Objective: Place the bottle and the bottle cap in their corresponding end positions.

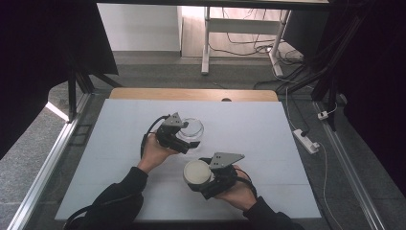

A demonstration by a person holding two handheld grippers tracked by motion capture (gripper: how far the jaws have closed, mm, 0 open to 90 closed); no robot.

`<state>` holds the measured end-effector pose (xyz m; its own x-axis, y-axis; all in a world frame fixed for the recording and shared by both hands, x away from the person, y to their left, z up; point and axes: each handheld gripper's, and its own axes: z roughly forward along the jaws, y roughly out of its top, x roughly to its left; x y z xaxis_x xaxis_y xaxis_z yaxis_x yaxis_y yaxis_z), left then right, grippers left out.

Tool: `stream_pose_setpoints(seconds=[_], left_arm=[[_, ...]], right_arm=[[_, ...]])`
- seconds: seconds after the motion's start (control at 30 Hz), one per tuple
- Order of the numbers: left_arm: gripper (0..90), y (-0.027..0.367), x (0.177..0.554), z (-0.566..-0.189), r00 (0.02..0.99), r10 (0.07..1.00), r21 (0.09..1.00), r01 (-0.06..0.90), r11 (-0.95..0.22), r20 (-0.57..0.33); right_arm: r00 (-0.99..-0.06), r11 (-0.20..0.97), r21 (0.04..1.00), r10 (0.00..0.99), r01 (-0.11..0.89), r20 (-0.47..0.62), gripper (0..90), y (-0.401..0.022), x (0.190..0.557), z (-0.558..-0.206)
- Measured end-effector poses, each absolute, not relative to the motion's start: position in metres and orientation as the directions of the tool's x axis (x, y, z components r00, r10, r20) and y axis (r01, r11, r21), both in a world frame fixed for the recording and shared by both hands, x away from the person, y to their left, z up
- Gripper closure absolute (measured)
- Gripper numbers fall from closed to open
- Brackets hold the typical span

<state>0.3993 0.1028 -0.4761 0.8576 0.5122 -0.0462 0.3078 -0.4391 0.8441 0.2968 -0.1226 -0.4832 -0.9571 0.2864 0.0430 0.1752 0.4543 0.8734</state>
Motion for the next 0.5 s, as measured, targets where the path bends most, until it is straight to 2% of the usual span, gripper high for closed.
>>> stream_pose_setpoints(seconds=[0.5], left_arm=[[7.6, 0.094, 0.413, -0.490, 0.848, 0.527, 0.840, 0.321, -0.437, -0.050]], right_arm=[[-0.956, 0.476, 0.863, 0.294, 0.169, 0.025, 7.2, -0.111, 0.306, -0.507]])
